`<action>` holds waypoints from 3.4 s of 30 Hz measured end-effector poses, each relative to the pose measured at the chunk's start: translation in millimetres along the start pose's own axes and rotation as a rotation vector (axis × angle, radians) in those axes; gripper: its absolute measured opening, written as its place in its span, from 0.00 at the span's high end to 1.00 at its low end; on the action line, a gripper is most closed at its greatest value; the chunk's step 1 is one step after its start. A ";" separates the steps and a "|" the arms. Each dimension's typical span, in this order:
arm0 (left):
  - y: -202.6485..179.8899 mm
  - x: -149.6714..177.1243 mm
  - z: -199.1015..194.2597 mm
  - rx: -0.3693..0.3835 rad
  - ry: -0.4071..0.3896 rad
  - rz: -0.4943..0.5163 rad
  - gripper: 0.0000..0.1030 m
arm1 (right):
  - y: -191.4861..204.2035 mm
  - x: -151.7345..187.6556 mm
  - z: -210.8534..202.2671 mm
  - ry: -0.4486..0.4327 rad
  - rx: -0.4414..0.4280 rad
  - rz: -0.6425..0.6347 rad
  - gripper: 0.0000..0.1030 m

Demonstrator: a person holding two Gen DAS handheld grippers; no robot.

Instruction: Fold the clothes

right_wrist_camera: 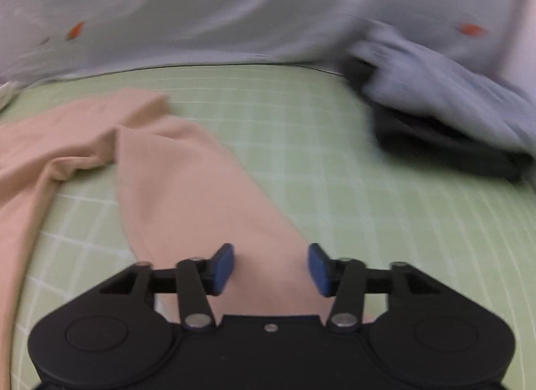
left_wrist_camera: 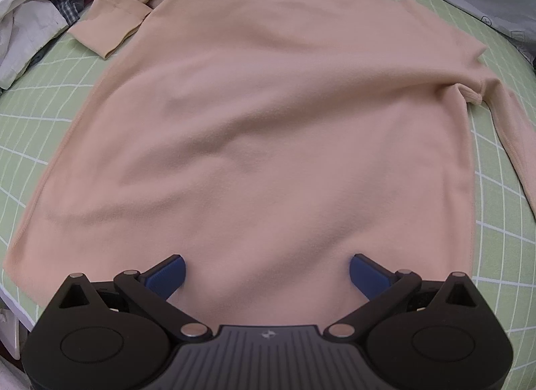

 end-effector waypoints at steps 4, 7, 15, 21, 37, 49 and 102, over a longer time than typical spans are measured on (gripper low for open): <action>2.8 11.1 -5.1 -0.002 -0.018 0.002 0.00 | -32.2 24.1 -21.4 0.017 0.095 0.102 0.29; 2.4 10.0 1.1 0.001 -0.023 0.008 0.00 | -51.2 36.3 -31.8 0.019 0.129 0.153 0.25; -8.2 12.1 7.1 0.009 -0.042 0.023 0.00 | -72.8 49.4 -50.2 0.010 0.064 0.174 0.90; -32.5 21.5 4.7 0.037 -0.039 0.089 0.00 | -89.2 51.1 -50.4 0.014 0.148 0.085 0.93; -40.3 35.7 -14.8 0.174 -0.037 0.134 0.00 | -117.1 38.9 -57.8 0.030 0.331 0.074 0.48; 95.2 4.9 -15.5 -0.103 -0.120 -0.065 0.04 | 65.3 21.9 -55.6 0.058 -0.216 0.147 0.53; 199.0 -150.2 23.5 0.147 -0.217 -0.017 0.18 | 197.8 2.4 2.4 0.041 0.010 0.110 0.00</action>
Point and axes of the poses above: each gripper's, at about its wrist camera, not at the fingertips, and z roughly the way its jaws point, y to its left, x to its underside, the point moved 1 cm from there along z, roughly the way its jaws point, and after that the axes turned 8 degrees about -y, right-handed, at the moved point
